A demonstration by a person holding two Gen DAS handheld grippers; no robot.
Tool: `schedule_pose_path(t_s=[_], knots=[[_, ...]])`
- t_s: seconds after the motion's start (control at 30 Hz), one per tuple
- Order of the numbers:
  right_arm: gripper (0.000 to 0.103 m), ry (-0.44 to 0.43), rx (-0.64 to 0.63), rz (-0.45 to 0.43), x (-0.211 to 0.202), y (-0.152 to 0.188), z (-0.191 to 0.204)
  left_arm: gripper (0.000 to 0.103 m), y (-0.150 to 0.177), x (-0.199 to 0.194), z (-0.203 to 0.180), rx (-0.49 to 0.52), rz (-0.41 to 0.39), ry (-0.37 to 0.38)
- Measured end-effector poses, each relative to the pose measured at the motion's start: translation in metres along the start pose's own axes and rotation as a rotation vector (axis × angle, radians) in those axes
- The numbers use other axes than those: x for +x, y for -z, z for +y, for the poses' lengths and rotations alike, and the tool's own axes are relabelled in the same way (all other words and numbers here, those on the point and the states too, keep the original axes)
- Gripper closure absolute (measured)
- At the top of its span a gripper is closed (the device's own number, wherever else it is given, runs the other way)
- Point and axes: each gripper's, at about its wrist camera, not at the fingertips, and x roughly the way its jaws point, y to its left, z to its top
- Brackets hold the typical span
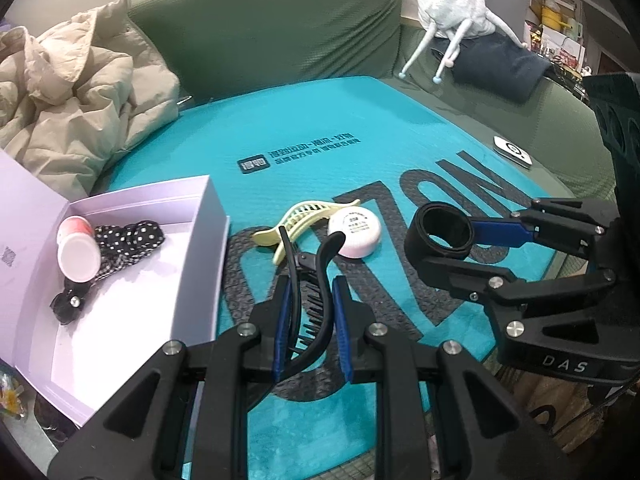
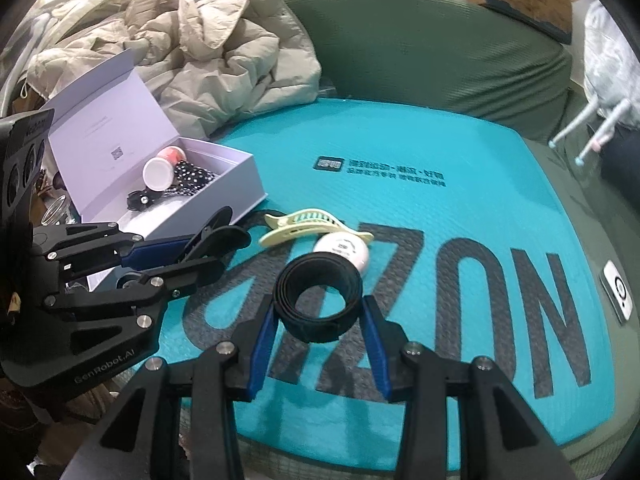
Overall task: Organize objects
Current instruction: 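Lift and carry the black hair band and black claw clip into the lavender box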
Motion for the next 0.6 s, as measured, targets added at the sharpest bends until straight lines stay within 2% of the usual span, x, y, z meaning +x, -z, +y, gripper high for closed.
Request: schedule_pose_path(t_s=[0.6], knots=[[0.061, -0.036, -0.098, 0.003, 0.006, -0.024, 0.037, 0.084, 0.006, -0.022, 0.033, -0.066, -0.032, -0.056]])
